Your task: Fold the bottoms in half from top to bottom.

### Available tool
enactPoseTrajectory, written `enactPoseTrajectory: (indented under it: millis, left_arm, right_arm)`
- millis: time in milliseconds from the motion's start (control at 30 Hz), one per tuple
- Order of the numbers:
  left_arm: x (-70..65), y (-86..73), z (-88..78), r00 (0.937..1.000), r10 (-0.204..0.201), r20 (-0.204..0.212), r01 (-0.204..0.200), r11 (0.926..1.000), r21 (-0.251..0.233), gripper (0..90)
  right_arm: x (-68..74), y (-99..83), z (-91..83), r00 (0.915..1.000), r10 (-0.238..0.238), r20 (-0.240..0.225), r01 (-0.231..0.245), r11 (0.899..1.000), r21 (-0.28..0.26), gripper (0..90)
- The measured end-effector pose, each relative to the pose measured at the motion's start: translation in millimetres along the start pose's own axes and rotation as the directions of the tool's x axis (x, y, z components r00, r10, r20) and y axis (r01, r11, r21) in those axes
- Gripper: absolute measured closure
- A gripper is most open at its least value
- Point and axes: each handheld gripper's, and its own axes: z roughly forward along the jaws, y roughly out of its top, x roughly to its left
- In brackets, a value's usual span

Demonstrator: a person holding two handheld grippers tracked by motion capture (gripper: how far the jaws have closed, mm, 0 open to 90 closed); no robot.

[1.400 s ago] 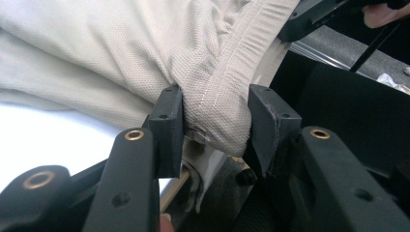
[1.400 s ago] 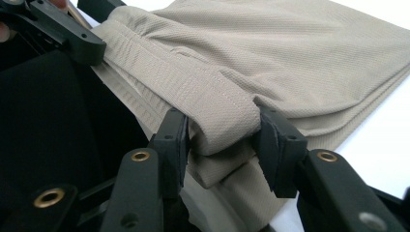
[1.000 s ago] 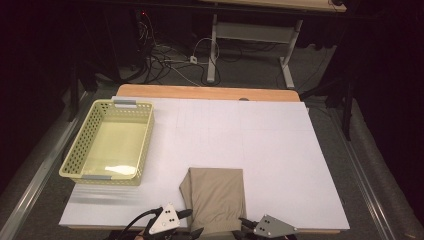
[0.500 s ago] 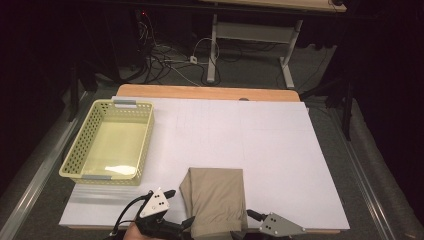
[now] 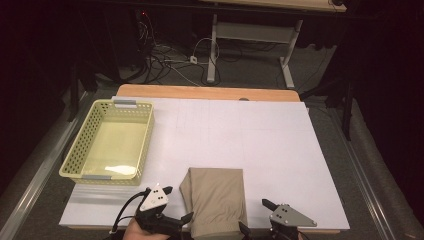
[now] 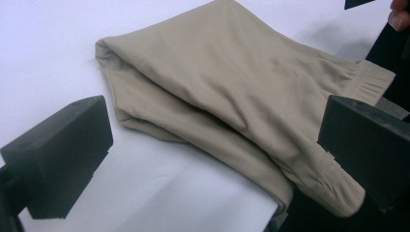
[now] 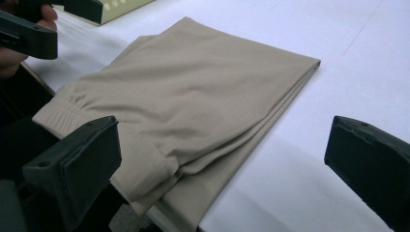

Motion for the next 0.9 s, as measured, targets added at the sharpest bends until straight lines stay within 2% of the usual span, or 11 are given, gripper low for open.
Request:
enactPoseTrajectory:
  millis: [67, 200, 333, 400, 467, 633, 767, 900]
  left_arm:
    - [3.1, 5.8, 5.8, 0.9999, -0.014, 0.002, 0.014, 0.9997, 0.018, 0.0]
    - [9.9, 18.2, 15.5, 0.9997, -0.014, -0.018, 0.015, 0.9986, 0.050, 0.8]
    - [22.3, 29.1, 26.5, 0.9993, -0.021, -0.030, 0.024, 0.9958, 0.088, 13.7]
    - [28.6, 32.2, 30.9, 0.9978, -0.039, -0.053, 0.044, 0.9943, 0.097, 17.8]
    - [33.9, 33.2, 33.7, 0.9964, -0.052, -0.067, 0.059, 0.9930, 0.103, 24.5]
    - [38.4, 31.4, 39.6, 0.9932, -0.042, -0.108, 0.057, 0.9888, 0.138, 33.0]
    - [41.7, 27.2, 41.7, 0.9935, -0.051, -0.102, 0.067, 0.9854, 0.157, 36.5]
    - [43.3, 25.3, 43.5, 0.9938, -0.047, -0.100, 0.064, 0.9826, 0.175, 40.3]
  right_arm:
    - [-1.7, 2.0, 2.0, 1.0000, 0.003, 0.007, -0.003, 1.000, -0.006, 0.5]
    - [-8.0, 8.6, 8.7, 0.9994, 0.028, 0.023, -0.028, 1.000, -0.009, 0.6]
    - [-16.4, 15.6, 16.7, 0.9986, 0.030, 0.044, -0.030, 1.000, 0.008, 0.8]
    - [-20.8, 19.0, 21.0, 0.9985, 0.031, 0.046, -0.032, 0.999, 0.018, 0.9]
    - [-24.9, 24.5, 25.6, 0.9982, 0.023, 0.055, -0.025, 0.999, 0.026, 1.2]
    - [-39.1, 36.5, 40.4, 0.9968, 0.038, 0.070, -0.041, 0.998, 0.042, 7.1]
    - [-52.2, 41.2, 54.5, 0.9941, 0.074, 0.080, -0.080, 0.994, 0.075, 15.9]
    - [-59.9, 45.2, 66.7, 0.9933, 0.080, 0.084, -0.088, 0.991, 0.102, 21.2]
